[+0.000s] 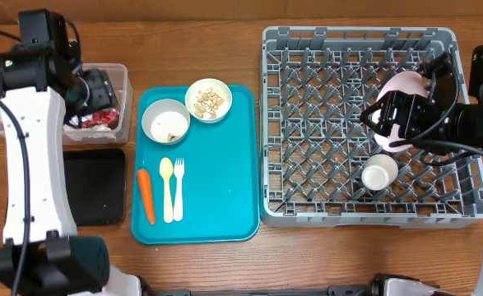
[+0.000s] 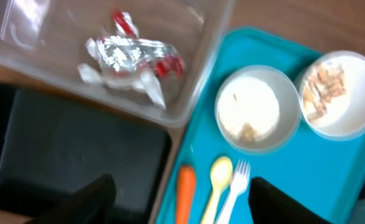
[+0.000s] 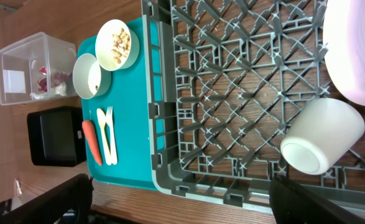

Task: Sort waste into correct bins and load items into the dishwasher rack
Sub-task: 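Grasp the foil wrapper with the left gripper and drop it in the clear bin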

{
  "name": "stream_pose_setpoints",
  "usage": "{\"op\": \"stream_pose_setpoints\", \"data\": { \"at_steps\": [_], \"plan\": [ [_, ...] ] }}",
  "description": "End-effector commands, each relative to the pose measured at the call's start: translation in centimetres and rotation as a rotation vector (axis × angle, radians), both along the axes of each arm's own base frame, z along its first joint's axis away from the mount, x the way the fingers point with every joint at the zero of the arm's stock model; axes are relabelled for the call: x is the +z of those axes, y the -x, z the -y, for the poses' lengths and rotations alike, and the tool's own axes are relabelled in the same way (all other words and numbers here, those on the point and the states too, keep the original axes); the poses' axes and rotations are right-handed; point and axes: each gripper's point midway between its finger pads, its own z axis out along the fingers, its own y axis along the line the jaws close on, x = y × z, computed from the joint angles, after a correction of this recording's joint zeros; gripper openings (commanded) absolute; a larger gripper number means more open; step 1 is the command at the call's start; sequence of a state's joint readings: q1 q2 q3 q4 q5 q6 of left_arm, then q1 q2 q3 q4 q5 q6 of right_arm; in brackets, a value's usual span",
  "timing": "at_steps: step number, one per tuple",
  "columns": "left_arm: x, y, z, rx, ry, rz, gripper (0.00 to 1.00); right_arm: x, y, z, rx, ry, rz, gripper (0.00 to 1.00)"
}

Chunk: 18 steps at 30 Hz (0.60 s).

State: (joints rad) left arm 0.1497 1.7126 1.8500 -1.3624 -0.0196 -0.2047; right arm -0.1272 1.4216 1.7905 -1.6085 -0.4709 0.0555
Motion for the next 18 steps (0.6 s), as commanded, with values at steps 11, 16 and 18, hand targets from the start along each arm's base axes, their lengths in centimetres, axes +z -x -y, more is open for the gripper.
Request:
{"op": "stream_pose_setpoints", "data": {
  "at_steps": [11, 16, 18],
  "plan": [
    [7.9, 4.1, 3.1, -0.014, 0.009, 0.165, 0.70, -0.2, 0.4, -7.5, 0.155, -0.036, 0.004, 0.80],
    [13.0, 10.1, -0.6, 0.206, -0.019, 0.274, 0.81, -2.5, -0.3, -11.2, 0.082, 0.081, 0.001, 0.81],
    [14.4, 12.4, -1.6, 0.276, -0.024, 0.319, 0.87, -3.6, -0.2, -13.7, 0.103, 0.098, 0.000, 0.80]
  ]
}}
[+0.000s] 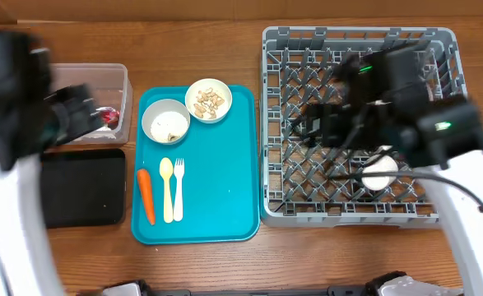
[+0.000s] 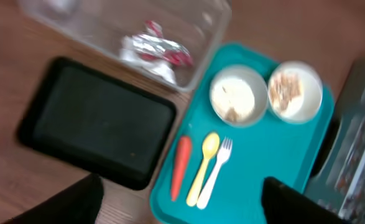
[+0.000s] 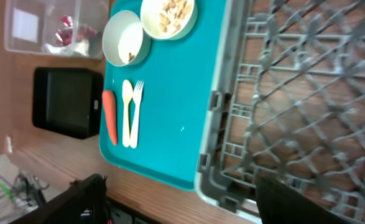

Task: Sort waste into correct bins and load items into the dishwasher rack
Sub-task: 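Grasp the foil wrapper with the left gripper and drop it in the clear bin, then reach the right gripper to the carrot, spoon and fork on the tray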

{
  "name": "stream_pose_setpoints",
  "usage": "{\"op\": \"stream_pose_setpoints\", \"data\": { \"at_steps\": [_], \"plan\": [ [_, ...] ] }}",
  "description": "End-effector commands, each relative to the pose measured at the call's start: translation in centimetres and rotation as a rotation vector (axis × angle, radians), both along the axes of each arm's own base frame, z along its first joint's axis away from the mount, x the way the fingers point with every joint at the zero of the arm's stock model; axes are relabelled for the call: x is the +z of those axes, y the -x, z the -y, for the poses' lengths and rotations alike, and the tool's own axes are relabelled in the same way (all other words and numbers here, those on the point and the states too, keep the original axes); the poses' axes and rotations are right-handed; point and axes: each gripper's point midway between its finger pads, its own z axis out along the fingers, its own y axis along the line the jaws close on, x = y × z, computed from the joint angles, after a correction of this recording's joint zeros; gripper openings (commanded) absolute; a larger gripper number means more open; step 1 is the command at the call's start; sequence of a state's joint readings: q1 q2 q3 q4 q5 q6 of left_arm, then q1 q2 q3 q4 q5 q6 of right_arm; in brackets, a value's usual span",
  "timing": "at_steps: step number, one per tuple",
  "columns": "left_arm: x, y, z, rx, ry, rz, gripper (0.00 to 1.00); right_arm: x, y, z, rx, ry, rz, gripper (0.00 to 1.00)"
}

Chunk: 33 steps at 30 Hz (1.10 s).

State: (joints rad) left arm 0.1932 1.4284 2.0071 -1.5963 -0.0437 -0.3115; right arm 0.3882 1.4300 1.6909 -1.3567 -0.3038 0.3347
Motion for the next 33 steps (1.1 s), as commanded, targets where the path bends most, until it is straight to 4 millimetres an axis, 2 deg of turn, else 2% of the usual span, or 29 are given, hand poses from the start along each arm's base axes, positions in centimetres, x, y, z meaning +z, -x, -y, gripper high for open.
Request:
{"op": "stream_pose_setpoints", "data": {
  "at_steps": [1, 4, 10, 15, 17, 20, 23, 27, 33],
  "plan": [
    [3.5, 4.1, -1.7, 0.152, -0.011, 0.127, 0.90, -2.4, -0.3, -2.2, -0.093, 0.078, -0.026, 0.79],
    [4.9, 6.9, -2.5, 0.221, -0.027, 0.181, 1.00, -5.2, 0.0, -6.0, -0.034, 0.120, -0.036, 0.77],
    [6.3, 10.2, -2.0, 0.265, -0.039, 0.257, 1.00, -11.5, 1.2, -14.2, 0.141, 0.162, -0.063, 0.66],
    [6.4, 11.4, -1.7, 0.272, -0.045, 0.261, 1.00, -15.8, 2.0, -19.5, 0.233, 0.164, -0.054, 0.58],
    [6.4, 11.5, -1.6, 0.270, -0.045, 0.262, 1.00, -17.0, 2.3, -21.1, 0.261, 0.157, -0.042, 0.54],
    [6.4, 11.4, -1.6, 0.269, -0.042, 0.263, 1.00, -18.5, 2.8, -23.8, 0.312, 0.136, -0.008, 0.53],
    [6.4, 11.4, -1.6, 0.268, -0.042, 0.262, 1.00, -20.3, 3.0, -25.4, 0.346, 0.164, 0.045, 0.53],
    [6.4, 11.3, -1.3, 0.255, -0.027, 0.266, 1.00, -22.8, 2.8, -26.1, 0.337, 0.223, 0.086, 0.54],
    [6.4, 11.3, -1.2, 0.252, -0.025, 0.266, 1.00, -24.9, 1.9, -28.2, 0.336, 0.183, 0.118, 0.54]
  ]
}}
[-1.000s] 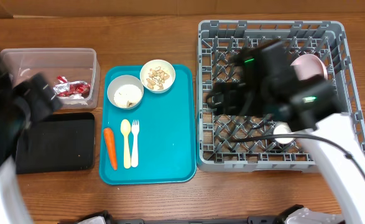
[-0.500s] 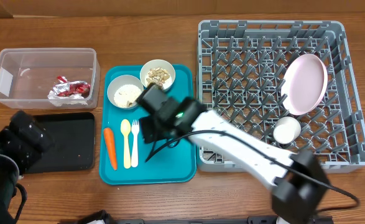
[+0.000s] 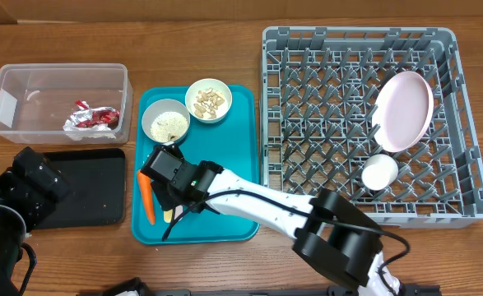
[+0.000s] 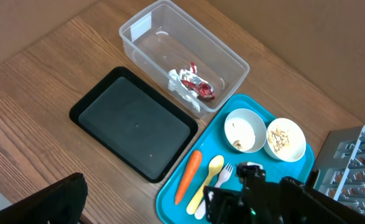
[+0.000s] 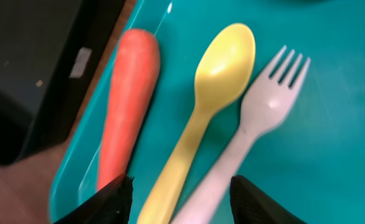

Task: Sort waste into correct bins and load items into the dishwasher rack
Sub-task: 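Reach the right gripper to the carrot, spoon and fork on the tray, then grasp the yellow spoon with the right gripper and lay it in the rack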

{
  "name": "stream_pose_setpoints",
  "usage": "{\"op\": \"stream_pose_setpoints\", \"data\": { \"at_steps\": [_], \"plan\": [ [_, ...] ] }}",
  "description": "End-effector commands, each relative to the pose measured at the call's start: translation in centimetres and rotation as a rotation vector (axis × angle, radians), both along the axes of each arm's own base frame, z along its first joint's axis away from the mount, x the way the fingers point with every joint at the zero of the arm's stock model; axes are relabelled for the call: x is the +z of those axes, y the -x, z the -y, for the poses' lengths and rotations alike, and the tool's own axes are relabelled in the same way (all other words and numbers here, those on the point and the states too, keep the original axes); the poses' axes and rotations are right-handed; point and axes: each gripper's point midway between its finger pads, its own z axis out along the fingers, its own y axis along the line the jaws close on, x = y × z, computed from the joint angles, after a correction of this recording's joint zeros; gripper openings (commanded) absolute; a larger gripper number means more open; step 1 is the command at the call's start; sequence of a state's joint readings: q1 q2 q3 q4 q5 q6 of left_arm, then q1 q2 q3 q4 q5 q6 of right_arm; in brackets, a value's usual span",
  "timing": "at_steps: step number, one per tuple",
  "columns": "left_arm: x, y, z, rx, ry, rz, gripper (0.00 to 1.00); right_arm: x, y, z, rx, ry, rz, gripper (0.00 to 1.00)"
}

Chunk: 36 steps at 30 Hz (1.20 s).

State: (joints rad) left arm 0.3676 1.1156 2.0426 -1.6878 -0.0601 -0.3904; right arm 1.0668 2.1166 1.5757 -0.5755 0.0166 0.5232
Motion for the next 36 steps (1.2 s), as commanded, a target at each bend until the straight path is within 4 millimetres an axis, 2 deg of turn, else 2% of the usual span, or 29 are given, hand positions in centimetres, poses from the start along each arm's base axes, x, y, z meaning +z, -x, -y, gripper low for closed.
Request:
{"op": "stream_pose_setpoints", "data": {
  "at_steps": [1, 8, 15, 22, 24, 28, 36],
  "plan": [
    [0.0, 0.0, 0.1, 0.006, 0.012, 0.007, 1.00, -0.7, -1.3, -0.4, -0.017, -0.008, 0.042, 0.54],
    [0.0, 0.0, 0.1, 0.006, 0.012, 0.006, 1.00, -2.2, -1.6, -1.0, -0.018, -0.014, 0.046, 0.50],
    [0.0, 0.0, 0.1, 0.006, 0.012, 0.007, 1.00, -5.7, -1.2, -0.3, -0.026, 0.049, 0.006, 0.47],
    [0.0, 0.0, 0.1, 0.006, 0.012, 0.006, 1.00, -6.3, -1.5, 1.2, -0.050, 0.121, 0.023, 0.29],
    [0.0, 0.0, 0.1, 0.006, 0.012, 0.007, 1.00, -6.3, -1.6, 1.8, -0.060, 0.144, 0.026, 0.21],
    [0.0, 0.0, 0.1, 0.006, 0.012, 0.006, 1.00, -5.2, -2.4, 3.3, -0.088, 0.185, 0.028, 0.17],
    [0.0, 0.0, 0.1, 0.006, 0.012, 0.006, 1.00, -0.1, -3.3, 3.7, -0.067, 0.159, 0.064, 0.04]
  ]
}}
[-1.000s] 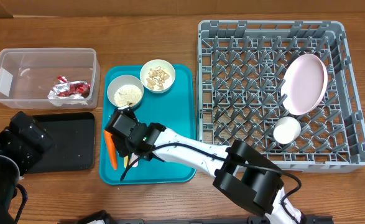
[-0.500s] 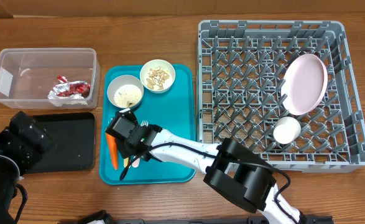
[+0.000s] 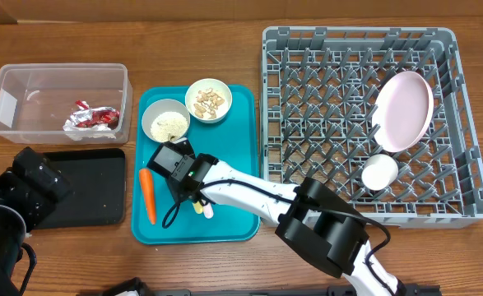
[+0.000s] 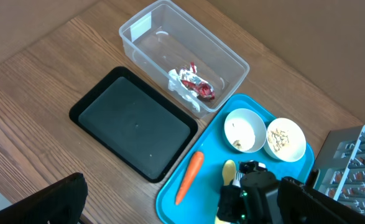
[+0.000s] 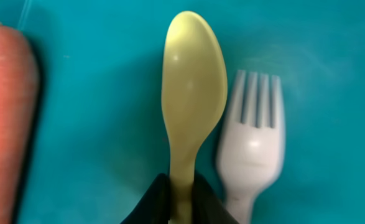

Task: Sort waste into correct bins and load items into the dishwasher rack
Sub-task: 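Grasp the yellow spoon with the right gripper and lay it in the rack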

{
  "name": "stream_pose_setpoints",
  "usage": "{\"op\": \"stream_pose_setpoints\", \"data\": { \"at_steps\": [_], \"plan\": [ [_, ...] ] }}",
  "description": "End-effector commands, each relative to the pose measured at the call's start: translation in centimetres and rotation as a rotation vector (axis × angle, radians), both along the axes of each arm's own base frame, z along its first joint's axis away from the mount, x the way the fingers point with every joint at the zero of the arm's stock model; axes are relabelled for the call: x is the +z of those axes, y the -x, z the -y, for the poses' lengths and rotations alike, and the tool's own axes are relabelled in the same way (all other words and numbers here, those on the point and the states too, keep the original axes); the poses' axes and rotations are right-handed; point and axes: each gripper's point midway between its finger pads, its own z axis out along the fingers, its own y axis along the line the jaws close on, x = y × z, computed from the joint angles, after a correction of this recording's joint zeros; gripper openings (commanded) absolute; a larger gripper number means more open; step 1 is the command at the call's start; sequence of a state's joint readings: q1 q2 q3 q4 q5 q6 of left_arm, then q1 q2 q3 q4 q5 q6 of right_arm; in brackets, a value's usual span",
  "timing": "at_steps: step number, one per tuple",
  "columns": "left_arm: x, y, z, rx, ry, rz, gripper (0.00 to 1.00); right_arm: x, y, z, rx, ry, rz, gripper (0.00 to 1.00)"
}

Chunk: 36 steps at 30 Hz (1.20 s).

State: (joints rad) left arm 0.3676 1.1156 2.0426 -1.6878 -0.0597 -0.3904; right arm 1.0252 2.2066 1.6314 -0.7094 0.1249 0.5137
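Observation:
On the teal tray (image 3: 229,181) lie a yellow spoon (image 5: 191,87), a white fork (image 5: 250,143) close on its right and a carrot (image 3: 147,196) on its left. My right gripper (image 5: 183,196) is shut on the spoon's handle just below the bowl; the arm hides most of both utensils from overhead. Two white bowls with food scraps (image 3: 166,123) (image 3: 208,100) stand at the tray's far end. The grey dishwasher rack (image 3: 348,33) holds a pink plate (image 3: 403,110) and a white cup (image 3: 379,173). My left gripper (image 4: 182,186) is open, high at the front left.
A clear bin (image 3: 27,82) at the far left holds a silver and red wrapper (image 3: 93,116). A black tray (image 3: 85,187) lies in front of it, beside the teal tray. My right arm stretches from the front of the table across the tray.
My right gripper was open over the spoon and fork; now it is shut on the spoon's handle. Both utensils lie further right on the tray. The left arm has not moved.
First my right gripper was over the rack by the plate and cup, and my left was above the clear bin. Then both arms were elsewhere, blurred. Later the left was at the front left and the right hung open over the utensils, where it now grips the spoon.

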Motion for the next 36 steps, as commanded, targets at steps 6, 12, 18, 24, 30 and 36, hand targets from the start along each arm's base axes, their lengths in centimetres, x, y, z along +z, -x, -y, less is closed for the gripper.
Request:
{"op": "stream_pose_setpoints", "data": {
  "at_steps": [6, 12, 18, 24, 30, 36],
  "plan": [
    [0.0, 0.0, 0.1, 0.006, 0.011, 0.006, 1.00, 8.4, -1.0, 2.4, -0.009, -0.020, 0.094, 0.04],
    [0.0, 0.0, 0.0, 0.007, 0.011, 0.007, 1.00, 14.2, -2.2, 6.6, -0.078, -0.053, 0.121, 0.04],
    [0.0, 0.1, 0.1, 0.007, 0.011, 0.006, 1.00, 18.3, -5.5, 14.0, -0.238, -0.056, 0.140, 0.04],
    [0.0, 0.0, 0.1, 0.007, 0.011, 0.006, 1.00, 16.1, -8.2, 18.7, -0.270, -0.014, 0.066, 0.04],
    [0.0, 0.0, 0.0, 0.007, 0.011, 0.006, 1.00, 12.2, -9.4, 20.4, -0.287, 0.044, -0.006, 0.04],
    [0.0, 0.0, 0.0, 0.007, 0.012, 0.004, 1.00, 11.9, -9.0, 19.1, -0.221, 0.037, -0.012, 0.55]
  ]
}}
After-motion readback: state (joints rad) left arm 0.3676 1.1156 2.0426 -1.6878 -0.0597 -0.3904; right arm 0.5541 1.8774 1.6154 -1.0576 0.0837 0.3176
